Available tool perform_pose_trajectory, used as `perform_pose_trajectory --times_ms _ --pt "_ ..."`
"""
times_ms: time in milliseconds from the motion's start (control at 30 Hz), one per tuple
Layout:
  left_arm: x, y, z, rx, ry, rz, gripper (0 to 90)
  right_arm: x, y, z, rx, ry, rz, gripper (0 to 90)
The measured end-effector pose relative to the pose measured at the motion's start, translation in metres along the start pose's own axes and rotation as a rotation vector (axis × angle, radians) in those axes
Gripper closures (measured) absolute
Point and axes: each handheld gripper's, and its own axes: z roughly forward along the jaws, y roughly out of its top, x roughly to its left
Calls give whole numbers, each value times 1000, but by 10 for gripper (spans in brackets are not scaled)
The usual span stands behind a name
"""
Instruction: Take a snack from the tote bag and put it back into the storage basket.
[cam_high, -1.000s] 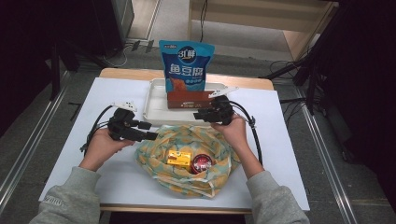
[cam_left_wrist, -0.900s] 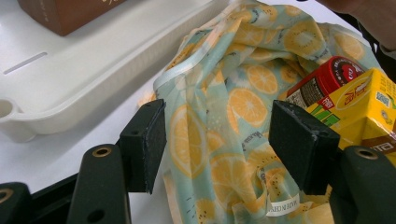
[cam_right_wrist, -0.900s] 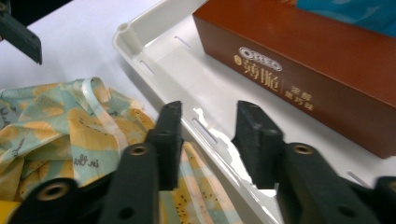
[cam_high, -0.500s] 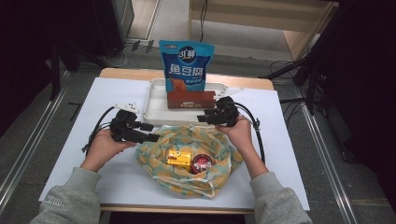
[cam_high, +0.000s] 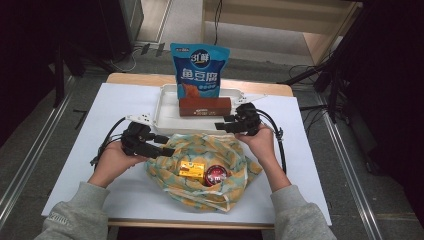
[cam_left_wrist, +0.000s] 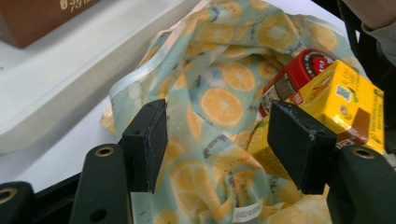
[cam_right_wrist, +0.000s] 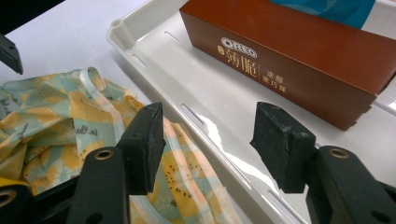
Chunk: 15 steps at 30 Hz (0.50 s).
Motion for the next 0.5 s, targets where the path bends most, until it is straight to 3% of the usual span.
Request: perform_pose_trajectory --times_ms 300,500 --pt "-23 5 2 -2 -25 51 379 -2 -5 -6 2 -11 5 438" --pt "-31 6 4 -4 -38 56 378 -2 -7 -8 1 -10 5 432"
